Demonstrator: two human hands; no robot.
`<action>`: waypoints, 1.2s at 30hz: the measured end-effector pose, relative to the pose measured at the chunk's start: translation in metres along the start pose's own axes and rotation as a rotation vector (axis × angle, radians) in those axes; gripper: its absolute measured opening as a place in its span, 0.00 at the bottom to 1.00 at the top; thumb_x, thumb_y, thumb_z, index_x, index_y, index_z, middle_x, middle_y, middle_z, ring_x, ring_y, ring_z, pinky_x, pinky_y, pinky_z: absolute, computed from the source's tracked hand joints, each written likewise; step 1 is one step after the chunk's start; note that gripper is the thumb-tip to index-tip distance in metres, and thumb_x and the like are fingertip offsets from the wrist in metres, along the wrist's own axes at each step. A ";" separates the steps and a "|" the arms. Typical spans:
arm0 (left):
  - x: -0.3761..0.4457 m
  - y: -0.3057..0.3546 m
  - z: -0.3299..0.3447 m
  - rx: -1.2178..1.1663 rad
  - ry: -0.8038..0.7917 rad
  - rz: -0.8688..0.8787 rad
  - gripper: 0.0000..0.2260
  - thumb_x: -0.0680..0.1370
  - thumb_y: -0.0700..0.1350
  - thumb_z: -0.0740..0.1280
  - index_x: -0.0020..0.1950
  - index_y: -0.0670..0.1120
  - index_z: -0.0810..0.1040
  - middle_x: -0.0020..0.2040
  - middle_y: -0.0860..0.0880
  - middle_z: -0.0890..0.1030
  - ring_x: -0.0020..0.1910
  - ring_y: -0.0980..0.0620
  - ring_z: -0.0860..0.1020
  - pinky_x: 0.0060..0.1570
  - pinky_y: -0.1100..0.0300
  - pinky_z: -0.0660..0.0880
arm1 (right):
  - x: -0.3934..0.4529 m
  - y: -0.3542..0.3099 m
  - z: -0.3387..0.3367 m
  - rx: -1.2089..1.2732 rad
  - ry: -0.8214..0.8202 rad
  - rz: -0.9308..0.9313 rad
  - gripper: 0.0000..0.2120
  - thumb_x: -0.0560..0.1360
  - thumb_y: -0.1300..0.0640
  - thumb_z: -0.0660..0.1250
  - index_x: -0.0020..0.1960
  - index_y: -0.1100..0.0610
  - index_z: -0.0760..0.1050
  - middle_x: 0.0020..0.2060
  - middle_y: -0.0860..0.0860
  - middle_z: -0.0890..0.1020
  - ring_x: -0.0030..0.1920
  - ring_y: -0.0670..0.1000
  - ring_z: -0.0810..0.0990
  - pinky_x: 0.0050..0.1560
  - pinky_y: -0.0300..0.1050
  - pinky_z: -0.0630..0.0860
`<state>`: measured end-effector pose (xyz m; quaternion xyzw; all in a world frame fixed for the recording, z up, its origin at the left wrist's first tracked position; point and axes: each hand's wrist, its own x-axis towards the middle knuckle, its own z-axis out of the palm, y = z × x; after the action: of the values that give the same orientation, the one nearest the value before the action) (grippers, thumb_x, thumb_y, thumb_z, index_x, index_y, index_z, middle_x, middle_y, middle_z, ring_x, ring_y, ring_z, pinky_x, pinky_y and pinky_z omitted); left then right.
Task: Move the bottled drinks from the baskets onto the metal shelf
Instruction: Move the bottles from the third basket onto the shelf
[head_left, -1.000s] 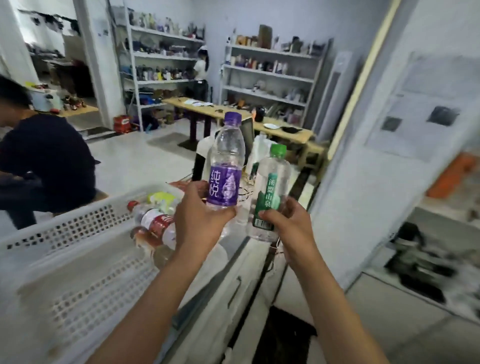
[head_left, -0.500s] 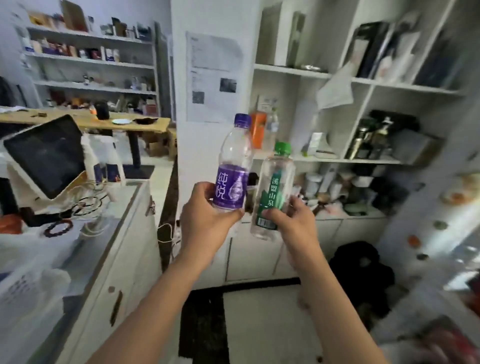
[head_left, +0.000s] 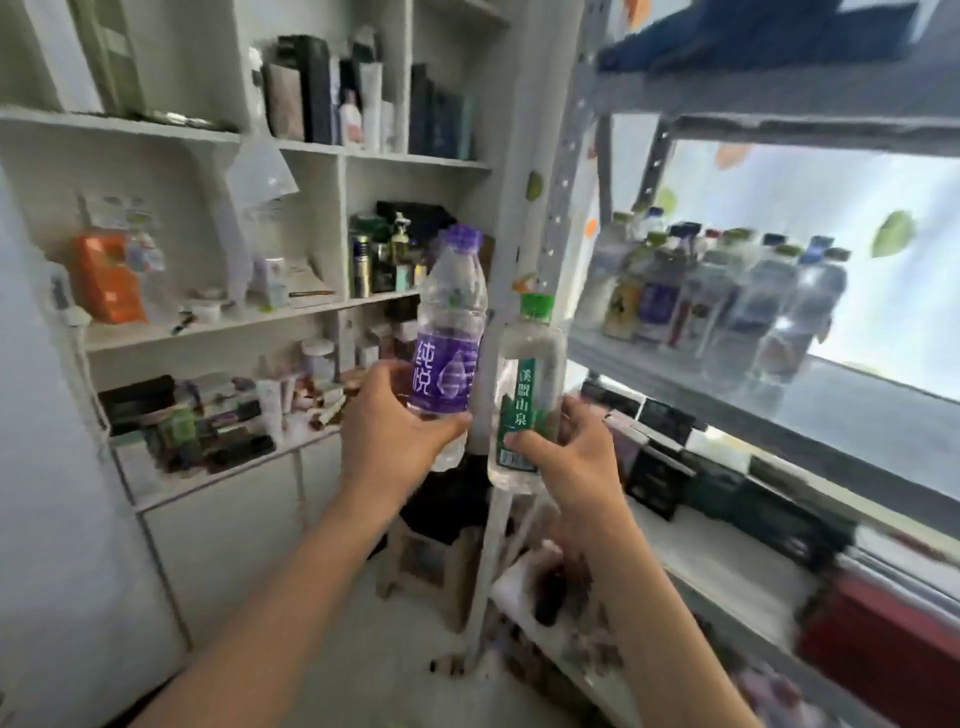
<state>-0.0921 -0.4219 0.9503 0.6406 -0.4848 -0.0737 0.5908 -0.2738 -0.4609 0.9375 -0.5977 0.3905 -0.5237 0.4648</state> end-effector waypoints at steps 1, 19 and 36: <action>-0.002 0.010 0.019 -0.028 -0.026 0.006 0.32 0.56 0.55 0.82 0.56 0.54 0.73 0.45 0.61 0.79 0.45 0.58 0.80 0.47 0.57 0.78 | 0.001 -0.002 -0.021 -0.009 0.025 -0.006 0.23 0.62 0.60 0.77 0.55 0.56 0.77 0.45 0.51 0.87 0.45 0.51 0.87 0.46 0.45 0.82; -0.007 0.104 0.273 -0.348 -0.524 0.096 0.31 0.59 0.50 0.83 0.55 0.55 0.70 0.45 0.60 0.79 0.40 0.70 0.78 0.34 0.76 0.71 | 0.041 -0.005 -0.227 -0.196 0.617 0.007 0.25 0.63 0.57 0.79 0.58 0.51 0.76 0.43 0.46 0.86 0.41 0.44 0.85 0.37 0.35 0.78; -0.031 0.167 0.439 -0.372 -0.426 0.012 0.30 0.64 0.50 0.81 0.57 0.55 0.65 0.50 0.58 0.76 0.42 0.67 0.75 0.34 0.76 0.67 | 0.115 -0.006 -0.380 -0.252 0.568 -0.040 0.24 0.65 0.61 0.78 0.58 0.54 0.76 0.47 0.49 0.84 0.41 0.45 0.85 0.36 0.35 0.79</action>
<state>-0.4902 -0.6729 0.9457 0.4884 -0.5799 -0.2911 0.5835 -0.6333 -0.6245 0.9808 -0.4881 0.5546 -0.6262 0.2490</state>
